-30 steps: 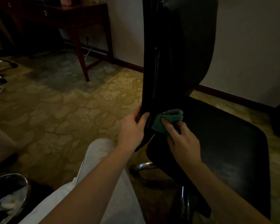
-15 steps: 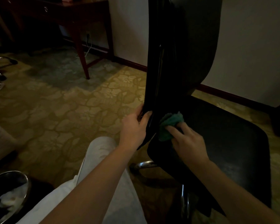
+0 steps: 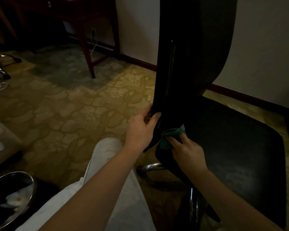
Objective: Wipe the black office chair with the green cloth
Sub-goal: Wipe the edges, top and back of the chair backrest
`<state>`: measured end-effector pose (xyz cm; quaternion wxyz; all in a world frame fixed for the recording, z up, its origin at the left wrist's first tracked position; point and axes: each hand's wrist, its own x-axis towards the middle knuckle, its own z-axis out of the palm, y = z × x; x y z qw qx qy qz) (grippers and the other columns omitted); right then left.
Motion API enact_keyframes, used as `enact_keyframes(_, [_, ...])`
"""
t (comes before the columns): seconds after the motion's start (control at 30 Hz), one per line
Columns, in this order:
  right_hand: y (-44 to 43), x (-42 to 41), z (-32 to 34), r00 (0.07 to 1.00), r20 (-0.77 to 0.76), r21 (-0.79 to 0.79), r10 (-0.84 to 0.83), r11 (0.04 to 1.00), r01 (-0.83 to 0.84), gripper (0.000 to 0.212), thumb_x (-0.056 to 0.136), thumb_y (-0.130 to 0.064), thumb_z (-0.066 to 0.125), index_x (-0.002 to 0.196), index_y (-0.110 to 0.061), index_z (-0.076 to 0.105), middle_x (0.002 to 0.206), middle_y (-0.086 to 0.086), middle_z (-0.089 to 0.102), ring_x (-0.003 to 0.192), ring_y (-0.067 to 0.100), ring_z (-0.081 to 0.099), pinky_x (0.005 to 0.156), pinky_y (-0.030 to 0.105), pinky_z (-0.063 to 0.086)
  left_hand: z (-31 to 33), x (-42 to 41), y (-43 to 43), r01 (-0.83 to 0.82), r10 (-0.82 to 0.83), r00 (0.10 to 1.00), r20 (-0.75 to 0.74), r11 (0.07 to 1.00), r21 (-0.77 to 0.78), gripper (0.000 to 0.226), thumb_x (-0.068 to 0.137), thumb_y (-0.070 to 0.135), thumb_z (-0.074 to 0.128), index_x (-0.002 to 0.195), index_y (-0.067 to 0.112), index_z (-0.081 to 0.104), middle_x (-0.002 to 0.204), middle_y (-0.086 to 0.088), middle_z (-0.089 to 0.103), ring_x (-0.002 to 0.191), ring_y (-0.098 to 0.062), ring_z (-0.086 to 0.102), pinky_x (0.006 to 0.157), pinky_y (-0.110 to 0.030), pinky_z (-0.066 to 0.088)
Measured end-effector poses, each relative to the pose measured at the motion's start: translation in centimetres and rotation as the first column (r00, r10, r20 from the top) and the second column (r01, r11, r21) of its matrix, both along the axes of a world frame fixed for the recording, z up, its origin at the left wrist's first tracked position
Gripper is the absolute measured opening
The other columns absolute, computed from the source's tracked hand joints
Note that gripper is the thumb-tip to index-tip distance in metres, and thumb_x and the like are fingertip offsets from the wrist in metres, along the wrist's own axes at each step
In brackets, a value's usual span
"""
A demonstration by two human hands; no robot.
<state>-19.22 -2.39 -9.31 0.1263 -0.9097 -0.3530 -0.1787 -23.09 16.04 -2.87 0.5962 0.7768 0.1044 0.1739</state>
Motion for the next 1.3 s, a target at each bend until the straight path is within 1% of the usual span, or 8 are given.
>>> enact_keyframes(0.27, [-0.7, -0.6, 4.1, 0.988, 0.147, 0.154, -0.04, 0.988, 0.017, 0.036, 0.091, -0.025, 0.049, 0.12, -0.014, 0.068, 0.1, 0.01, 0.061, 0.07, 0.021, 0.06, 0.056, 0.022, 0.04, -1.4, -0.3, -0.2, -0.015, 0.014, 0.999, -0.041, 1.0, -0.019, 0.036, 0.099, 0.036, 0.058, 0.135, 0.036, 0.058, 0.109, 0.018, 0.072, 0.103, 0.002, 0.066, 0.091, -0.038, 0.057])
enact_keyframes(0.5, [1.5, -0.5, -0.8, 0.997, 0.024, 0.061, -0.069, 0.996, 0.068, 0.035, 0.087, -0.02, 0.05, 0.116, -0.021, 0.07, 0.099, 0.011, 0.064, 0.061, 0.026, 0.059, 0.048, 0.025, 0.039, -0.9, -0.5, 0.1, 0.003, -0.005, 0.999, -0.052, 0.999, -0.037, 0.039, 0.099, 0.034, 0.058, 0.138, 0.031, 0.057, 0.115, 0.017, 0.071, 0.107, 0.005, 0.064, 0.094, -0.034, 0.056])
enact_keyframes(0.63, [2.4, -0.5, -2.0, 0.984, -0.105, 0.005, -0.147, 0.989, 0.148, 0.036, 0.078, -0.012, 0.073, 0.112, -0.021, 0.07, 0.098, 0.009, 0.063, 0.06, 0.027, 0.063, 0.046, 0.025, 0.037, -1.0, -0.5, 0.2, 0.029, -0.03, 0.999, -0.031, 0.999, -0.031, 0.038, 0.1, 0.031, 0.057, 0.138, 0.028, 0.057, 0.116, 0.015, 0.071, 0.109, 0.003, 0.064, 0.095, -0.031, 0.055])
enact_keyframes(0.73, [1.1, -0.7, -0.9, 0.992, -0.043, 0.105, -0.12, 0.987, 0.124, 0.033, 0.084, -0.019, 0.063, 0.116, -0.018, 0.069, 0.098, 0.009, 0.063, 0.061, 0.025, 0.062, 0.047, 0.024, 0.04, -1.6, -0.5, 0.6, 0.031, -0.033, 0.998, -0.051, 0.999, -0.035, 0.039, 0.099, 0.023, 0.059, 0.138, 0.026, 0.057, 0.11, 0.024, 0.068, 0.105, 0.012, 0.062, 0.09, -0.016, 0.051])
enact_keyframes(0.9, [-1.4, -2.6, 2.3, 0.998, 0.039, 0.296, -0.051, 0.955, 0.037, 0.038, 0.09, -0.022, 0.05, 0.127, -0.017, 0.061, 0.104, 0.007, 0.056, 0.076, 0.022, 0.061, 0.058, 0.029, 0.053, -4.8, -0.8, 0.8, -0.008, -0.007, 0.979, -0.204, 0.997, -0.073, 0.034, 0.097, 0.03, 0.062, 0.131, 0.038, 0.062, 0.105, 0.026, 0.07, 0.108, 0.004, 0.064, 0.098, -0.03, 0.053])
enact_keyframes(1.03, [-0.7, -3.5, 3.9, 0.992, 0.09, 0.5, -0.087, 0.865, 0.03, 0.042, 0.09, -0.012, 0.053, 0.131, -0.018, 0.054, 0.111, 0.007, 0.051, 0.091, 0.018, 0.057, 0.072, 0.025, 0.051, -5.1, -1.0, 0.5, -0.037, 0.015, 0.981, -0.193, 0.993, -0.11, 0.034, 0.098, 0.024, 0.061, 0.129, 0.037, 0.06, 0.1, 0.031, 0.068, 0.095, 0.016, 0.062, 0.087, -0.012, 0.051])
enact_keyframes(1.2, [1.8, -2.2, 0.6, 0.988, 0.0, 0.271, -0.154, 0.951, 0.148, 0.048, 0.076, -0.006, 0.078, 0.121, -0.015, 0.067, 0.106, 0.008, 0.064, 0.073, 0.023, 0.065, 0.06, 0.021, 0.041, -5.2, -1.1, 0.7, -0.033, 0.02, 0.978, -0.206, 0.998, -0.061, 0.033, 0.097, 0.033, 0.062, 0.13, 0.037, 0.063, 0.106, 0.025, 0.071, 0.102, 0.009, 0.064, 0.091, -0.023, 0.054])
enact_keyframes(1.3, [2.1, -1.4, -0.9, 0.987, 0.055, 0.183, -0.154, 0.973, 0.141, 0.03, 0.083, -0.015, 0.066, 0.113, -0.015, 0.071, 0.106, 0.01, 0.066, 0.067, 0.024, 0.065, 0.056, 0.019, 0.037, -5.1, -0.9, 0.7, -0.031, 0.026, 0.976, -0.216, 0.999, -0.017, 0.034, 0.097, 0.037, 0.061, 0.131, 0.039, 0.062, 0.099, 0.03, 0.069, 0.099, 0.013, 0.062, 0.088, -0.02, 0.054])
